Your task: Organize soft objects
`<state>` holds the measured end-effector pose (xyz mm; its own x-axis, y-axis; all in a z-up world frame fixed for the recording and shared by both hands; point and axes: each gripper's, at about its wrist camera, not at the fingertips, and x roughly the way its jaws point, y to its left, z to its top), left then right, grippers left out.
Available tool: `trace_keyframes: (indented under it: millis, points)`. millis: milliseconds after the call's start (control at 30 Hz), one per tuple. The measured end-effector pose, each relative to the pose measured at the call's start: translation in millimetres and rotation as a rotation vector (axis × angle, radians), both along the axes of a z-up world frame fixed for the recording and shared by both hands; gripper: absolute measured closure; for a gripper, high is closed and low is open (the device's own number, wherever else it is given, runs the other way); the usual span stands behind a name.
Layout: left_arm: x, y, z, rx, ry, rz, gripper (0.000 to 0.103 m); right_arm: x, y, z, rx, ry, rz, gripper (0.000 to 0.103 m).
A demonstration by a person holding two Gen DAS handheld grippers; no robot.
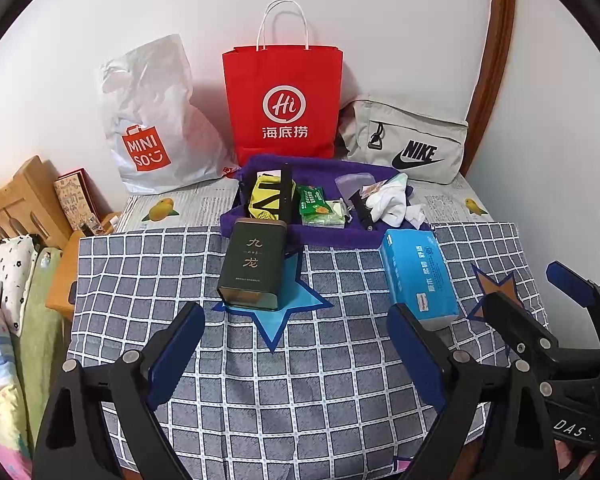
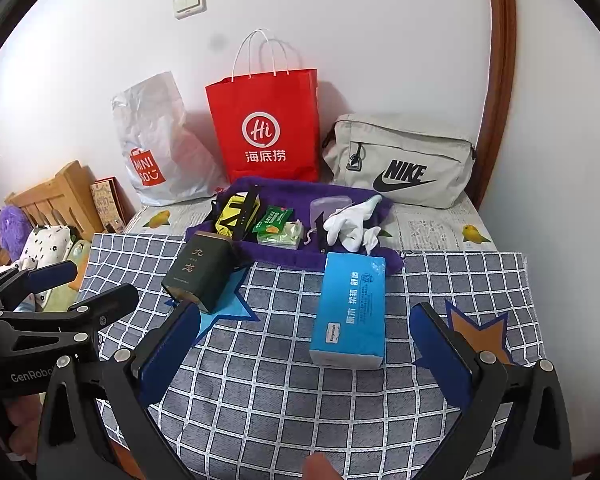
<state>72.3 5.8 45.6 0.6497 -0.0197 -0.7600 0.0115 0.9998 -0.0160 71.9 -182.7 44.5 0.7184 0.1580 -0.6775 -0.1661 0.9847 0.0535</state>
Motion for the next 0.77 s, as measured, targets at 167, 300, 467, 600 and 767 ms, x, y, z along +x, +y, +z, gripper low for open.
trace_keyframes:
  millis: [167,300,467,600,767]
  points:
    - [-0.8,0.2,0.8,0.001,-0.003,0.001,0.011,-1.3,1.4,1.6,-0.006,-0.003,0.0,0.0]
    - [-1.9,1.5,1.8,0.002,-0.004,0.004,0.011,-1.5,3.1,2.0,-0.006,-0.004,0.003,0.0]
    - [-2.5,2.6,3.8,0.006,-0.003,0.005,0.011,-1.6,4.6,2.0,-0.007,-0.003,0.004,0.0]
    - [-2.4,2.2,4.5,0.007,-0.004,0.006,0.011,-1.1,4.4,2.0,-0.009,-0.007,0.003,0.0]
    - [-0.1,0.3,5.1,0.014,-0.008,0.0,0.011,-0.8,5.3,1.7,-0.01,-0.007,0.001,0.0]
